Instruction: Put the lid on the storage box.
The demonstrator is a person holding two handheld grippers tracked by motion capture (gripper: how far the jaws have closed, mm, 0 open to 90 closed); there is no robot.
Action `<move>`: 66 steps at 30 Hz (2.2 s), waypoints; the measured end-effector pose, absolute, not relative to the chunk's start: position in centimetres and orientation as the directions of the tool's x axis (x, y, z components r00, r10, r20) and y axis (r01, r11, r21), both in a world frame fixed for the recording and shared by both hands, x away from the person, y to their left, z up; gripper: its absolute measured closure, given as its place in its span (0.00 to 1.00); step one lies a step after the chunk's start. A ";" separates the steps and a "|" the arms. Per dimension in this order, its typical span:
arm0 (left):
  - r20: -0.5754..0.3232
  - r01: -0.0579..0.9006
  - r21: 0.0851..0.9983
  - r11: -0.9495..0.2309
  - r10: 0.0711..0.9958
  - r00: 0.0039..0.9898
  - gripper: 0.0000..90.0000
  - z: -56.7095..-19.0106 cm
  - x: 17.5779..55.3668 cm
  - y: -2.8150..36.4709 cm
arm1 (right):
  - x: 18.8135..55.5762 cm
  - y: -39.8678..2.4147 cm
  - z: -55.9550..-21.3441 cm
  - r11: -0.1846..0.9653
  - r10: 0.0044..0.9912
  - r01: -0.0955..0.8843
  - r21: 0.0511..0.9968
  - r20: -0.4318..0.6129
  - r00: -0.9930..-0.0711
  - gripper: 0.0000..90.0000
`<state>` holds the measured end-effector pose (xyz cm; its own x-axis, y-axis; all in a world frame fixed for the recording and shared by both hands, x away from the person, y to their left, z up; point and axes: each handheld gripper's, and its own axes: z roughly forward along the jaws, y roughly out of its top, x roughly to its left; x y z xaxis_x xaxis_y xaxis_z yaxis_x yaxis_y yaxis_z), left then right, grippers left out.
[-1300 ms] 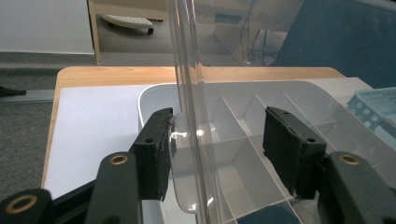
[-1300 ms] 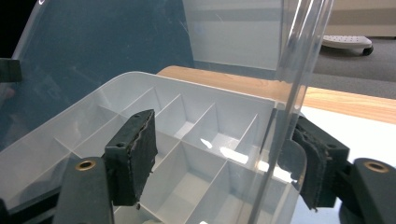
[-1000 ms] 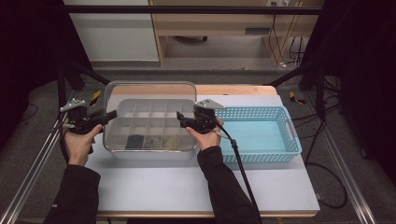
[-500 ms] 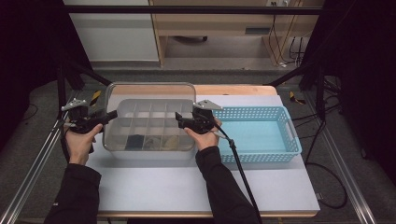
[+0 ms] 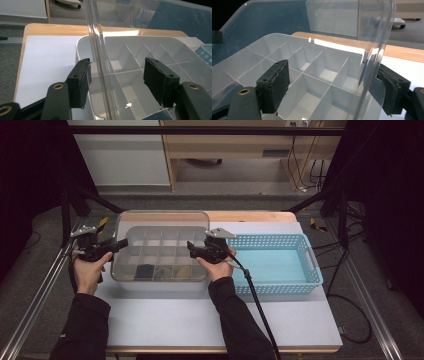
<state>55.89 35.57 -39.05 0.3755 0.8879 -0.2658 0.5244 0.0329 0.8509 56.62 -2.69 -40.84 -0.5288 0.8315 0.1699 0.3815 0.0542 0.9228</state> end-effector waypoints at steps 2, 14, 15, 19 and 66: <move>-0.263 0.526 0.850 0.030 0.889 0.374 0.41 -39.1 55.9 35.5 | 56.6 -2.6 -40.9 0.053 0.832 0.381 0.923 0.169 -0.528 0.23; -0.257 0.545 0.838 0.017 0.894 0.367 0.38 -39.6 56.4 35.2 | 57.0 -2.0 -41.6 0.052 0.844 0.391 0.919 0.169 -0.509 0.16; -0.257 0.547 0.837 0.017 0.894 0.367 0.37 -39.6 56.4 35.2 | 57.1 -2.0 -41.7 0.052 0.846 0.395 0.917 0.170 -0.506 0.15; -0.260 0.551 0.834 0.018 0.894 0.365 0.37 -39.9 56.6 35.1 | 57.3 -1.9 -42.0 0.048 0.849 0.409 0.911 0.179 -0.498 0.13; -0.262 0.586 0.811 0.006 0.898 0.354 0.36 -40.7 57.1 34.9 | 57.8 -1.7 -42.4 0.051 0.871 0.490 0.870 0.201 -0.448 0.11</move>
<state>57.09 34.86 -40.68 0.3538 0.8978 -0.2621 0.5856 0.0058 0.8105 57.83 -1.68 -42.44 -0.4484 0.8709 0.2012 0.4900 0.0513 0.8702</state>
